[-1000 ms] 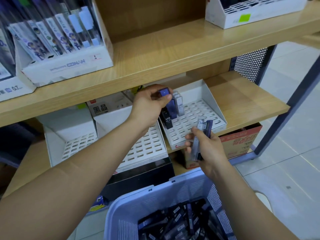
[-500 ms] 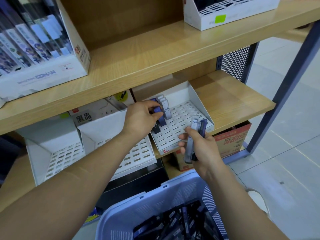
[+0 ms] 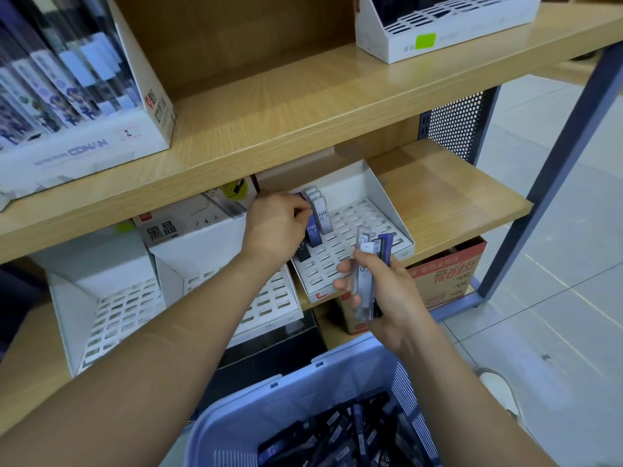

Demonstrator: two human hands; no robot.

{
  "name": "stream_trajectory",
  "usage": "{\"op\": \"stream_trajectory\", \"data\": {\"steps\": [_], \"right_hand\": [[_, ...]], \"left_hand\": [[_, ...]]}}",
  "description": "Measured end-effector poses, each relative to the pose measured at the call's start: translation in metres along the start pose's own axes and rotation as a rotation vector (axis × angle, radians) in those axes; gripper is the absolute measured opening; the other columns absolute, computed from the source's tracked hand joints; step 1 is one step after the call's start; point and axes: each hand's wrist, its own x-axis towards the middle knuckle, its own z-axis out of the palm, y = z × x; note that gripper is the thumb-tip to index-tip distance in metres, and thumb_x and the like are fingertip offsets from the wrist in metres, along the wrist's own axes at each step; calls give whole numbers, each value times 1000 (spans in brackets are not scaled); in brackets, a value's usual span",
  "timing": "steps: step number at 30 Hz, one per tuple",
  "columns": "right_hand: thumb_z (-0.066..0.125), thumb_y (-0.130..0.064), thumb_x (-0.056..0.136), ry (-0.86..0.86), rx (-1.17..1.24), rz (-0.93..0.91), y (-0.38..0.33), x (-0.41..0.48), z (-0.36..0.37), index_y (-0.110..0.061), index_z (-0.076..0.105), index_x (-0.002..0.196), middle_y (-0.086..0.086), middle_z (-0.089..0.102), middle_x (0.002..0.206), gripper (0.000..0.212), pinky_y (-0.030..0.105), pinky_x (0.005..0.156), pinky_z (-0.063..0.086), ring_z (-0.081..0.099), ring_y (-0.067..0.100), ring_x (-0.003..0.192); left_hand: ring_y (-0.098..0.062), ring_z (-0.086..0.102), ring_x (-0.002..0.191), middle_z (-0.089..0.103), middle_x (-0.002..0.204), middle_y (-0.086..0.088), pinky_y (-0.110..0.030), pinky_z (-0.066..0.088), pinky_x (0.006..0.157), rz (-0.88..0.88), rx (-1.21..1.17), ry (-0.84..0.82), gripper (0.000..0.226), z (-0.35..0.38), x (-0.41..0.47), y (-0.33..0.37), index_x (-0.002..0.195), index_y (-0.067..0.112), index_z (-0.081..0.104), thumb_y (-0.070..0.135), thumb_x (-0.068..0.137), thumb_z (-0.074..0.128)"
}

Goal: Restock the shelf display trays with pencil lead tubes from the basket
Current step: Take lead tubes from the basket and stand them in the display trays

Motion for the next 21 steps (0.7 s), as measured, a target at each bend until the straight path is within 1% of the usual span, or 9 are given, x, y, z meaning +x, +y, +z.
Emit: {"op": "stream_trajectory", "data": {"steps": [3,5,6,8,10,11,13,16,21], "right_hand": [[60,-21,95,-40,-4,23,-1,-1,0,-10,57,123,11,72,90,30,19,38,38,65,16,61],[61,-20,94,-85,-14,42,-2,-2,1,-8,59,122,11,72,90,30,17,37,38,63,15,60],[61,-18,94,-109,-29,49,-2,-3,2,-7,59,121,11,72,89,29,17,36,38,62,14,59],[62,-14,92,-159,-67,60,-3,-4,3,-5,61,117,10,71,86,27,16,34,35,59,13,55],[62,-12,91,-203,-107,72,-4,-6,6,-5,63,111,10,69,84,22,15,33,31,56,12,53],[63,-11,90,-223,-126,75,-5,-8,7,-6,64,108,10,68,84,19,14,33,30,55,12,52],[62,-9,90,-255,-145,83,-5,-11,10,-6,66,103,11,68,85,14,14,32,29,54,12,51],[61,-8,89,-281,-123,102,-4,-14,13,-7,68,97,13,69,89,11,13,32,29,53,11,52],[63,-3,88,-258,-161,68,-2,-14,18,-7,67,97,7,66,78,11,13,33,31,53,10,56]], "left_hand": [[-28,59,91,69,94,-10,-31,48,80,63,51,12,15,-3,0,-3,91,9,75,9,87,60],[-19,59,92,68,100,-3,-22,46,78,-10,-97,7,20,-13,-8,6,103,16,73,11,90,58],[-13,60,93,68,104,3,-16,46,76,-95,-242,-60,23,-20,-15,12,108,21,71,13,92,57],[-4,62,97,67,109,12,-10,49,74,-228,-560,-299,25,-34,-28,19,114,27,67,17,93,58],[-5,65,96,69,109,8,-16,54,75,-269,-706,-470,29,-44,-41,16,118,26,66,16,91,62],[-8,67,94,71,105,4,-19,55,75,-282,-764,-492,31,-49,-45,13,117,24,66,13,88,64],[-13,69,87,73,95,-1,-21,54,73,-323,-849,-449,29,-57,-51,8,108,20,68,12,80,70],[-14,68,75,72,81,-6,-21,54,68,-377,-870,-385,23,-67,-58,-2,89,14,68,21,68,75],[-12,60,58,69,69,-9,-18,50,57,-481,-807,-299,20,-76,-69,-18,88,-1,67,18,82,70]]}}
